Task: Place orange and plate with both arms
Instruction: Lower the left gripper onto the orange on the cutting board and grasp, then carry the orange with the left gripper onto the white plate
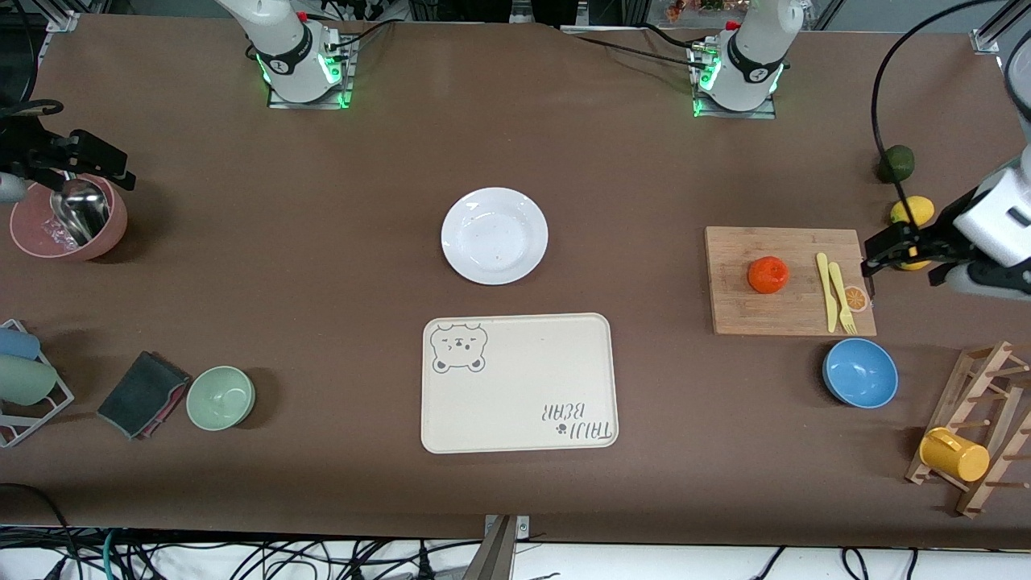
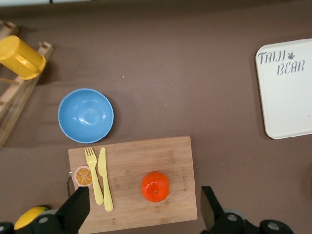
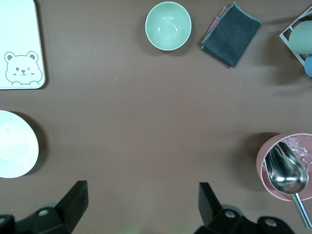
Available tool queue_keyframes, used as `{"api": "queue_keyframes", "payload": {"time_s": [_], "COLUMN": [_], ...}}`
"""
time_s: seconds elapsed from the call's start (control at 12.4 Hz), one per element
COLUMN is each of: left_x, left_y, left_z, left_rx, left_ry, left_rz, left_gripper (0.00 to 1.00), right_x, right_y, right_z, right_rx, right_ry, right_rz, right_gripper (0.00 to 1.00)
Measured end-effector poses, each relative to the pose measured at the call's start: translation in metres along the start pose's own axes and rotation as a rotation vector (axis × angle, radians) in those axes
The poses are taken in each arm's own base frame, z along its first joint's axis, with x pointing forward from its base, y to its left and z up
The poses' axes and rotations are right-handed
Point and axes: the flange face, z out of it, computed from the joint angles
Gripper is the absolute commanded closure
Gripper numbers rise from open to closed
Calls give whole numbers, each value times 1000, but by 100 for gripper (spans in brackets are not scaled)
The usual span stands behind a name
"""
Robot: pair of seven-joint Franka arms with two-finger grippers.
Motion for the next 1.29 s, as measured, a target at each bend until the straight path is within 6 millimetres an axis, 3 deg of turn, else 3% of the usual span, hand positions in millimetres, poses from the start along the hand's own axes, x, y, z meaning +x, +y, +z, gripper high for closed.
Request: {"api": "queue_keyframes", "payload": {"time_s": [0.16,0.48,0.73,0.97,1.29], "left_x": [11,26,14,-15,-50], "left_y": [-6,-18,-21,-16,-12], "left_z": [46,159,204,252,284], "left_rx": [-14,-44,-20,-12,-3], "left_ry": [-67,-208,-228,-200,-173], "left_rz": [-7,-18,-9,-14,-38], "left_gripper": [0,0,0,0,0], "right_x": [0,-1,-2,-2,-2], "right_y": [2,3,6,11,8], "right_z": [0,-1,-1,-1,-1], "right_rx": [0,0,1,1,1], "right_ry": [0,0,-4,-4,-4], "right_rz": [3,5,3,5,-1], "right_gripper": [0,0,0,0,0]}}
